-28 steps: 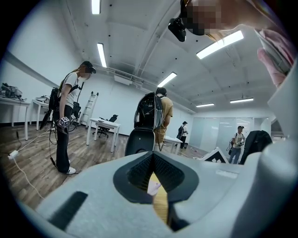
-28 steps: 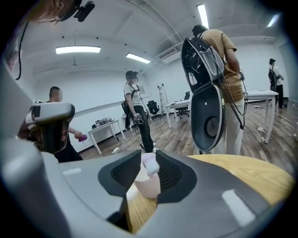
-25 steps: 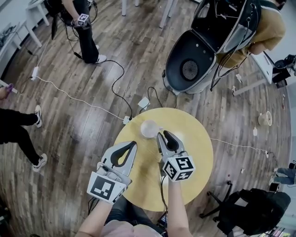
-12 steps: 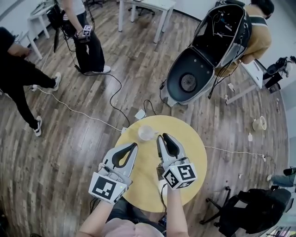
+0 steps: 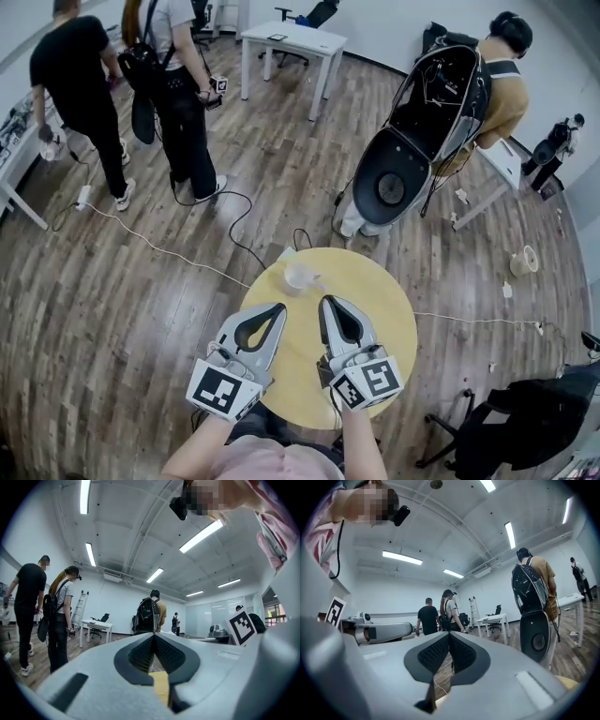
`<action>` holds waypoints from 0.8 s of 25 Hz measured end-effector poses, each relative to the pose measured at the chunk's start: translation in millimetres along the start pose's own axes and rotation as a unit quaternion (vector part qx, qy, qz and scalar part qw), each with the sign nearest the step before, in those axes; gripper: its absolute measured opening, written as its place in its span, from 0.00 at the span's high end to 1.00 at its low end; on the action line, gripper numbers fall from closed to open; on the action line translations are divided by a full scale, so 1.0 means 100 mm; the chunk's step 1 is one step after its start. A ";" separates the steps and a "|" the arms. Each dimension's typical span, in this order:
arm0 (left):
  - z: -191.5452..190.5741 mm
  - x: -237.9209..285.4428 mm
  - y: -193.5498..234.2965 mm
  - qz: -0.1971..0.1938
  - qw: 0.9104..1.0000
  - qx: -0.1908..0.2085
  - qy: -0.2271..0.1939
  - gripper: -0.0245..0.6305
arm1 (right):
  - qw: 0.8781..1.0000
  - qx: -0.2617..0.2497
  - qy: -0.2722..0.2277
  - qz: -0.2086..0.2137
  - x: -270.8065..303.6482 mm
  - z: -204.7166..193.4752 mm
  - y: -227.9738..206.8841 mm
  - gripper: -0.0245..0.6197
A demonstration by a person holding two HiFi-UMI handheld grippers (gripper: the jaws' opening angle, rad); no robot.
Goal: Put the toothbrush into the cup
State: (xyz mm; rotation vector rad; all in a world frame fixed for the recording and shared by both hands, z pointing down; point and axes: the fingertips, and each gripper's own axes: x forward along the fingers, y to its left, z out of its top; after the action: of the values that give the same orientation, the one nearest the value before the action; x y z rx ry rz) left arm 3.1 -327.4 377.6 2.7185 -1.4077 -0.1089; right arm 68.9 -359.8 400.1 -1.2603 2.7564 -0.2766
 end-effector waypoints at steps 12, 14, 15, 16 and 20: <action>0.20 -0.48 -0.51 0.004 0.999 0.019 -0.036 0.96 | 1.000 0.008 -0.003 0.017 -0.69 0.09 0.47 0.95; 0.22 -0.54 -0.59 0.007 0.999 0.016 -0.046 0.96 | 1.000 0.009 -0.004 0.013 -0.81 0.12 0.49 0.95; 0.21 -0.57 -0.63 0.008 0.999 0.016 -0.045 0.96 | 1.000 0.010 -0.004 0.010 -0.87 0.12 0.49 0.95; 0.18 -0.60 -0.66 0.010 0.999 0.017 -0.041 0.96 | 1.000 0.009 -0.003 0.008 -0.92 0.11 0.50 0.95; 0.13 -0.70 -0.80 0.011 0.999 0.020 -0.038 0.96 | 1.000 -0.004 0.010 0.003 -1.08 0.01 0.56 0.95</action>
State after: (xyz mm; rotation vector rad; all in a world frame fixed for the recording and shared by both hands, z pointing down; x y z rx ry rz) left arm 26.4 -224.7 358.2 2.7586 -1.4735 -0.1871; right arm 98.5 -242.6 388.8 -1.2585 2.7809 -0.2802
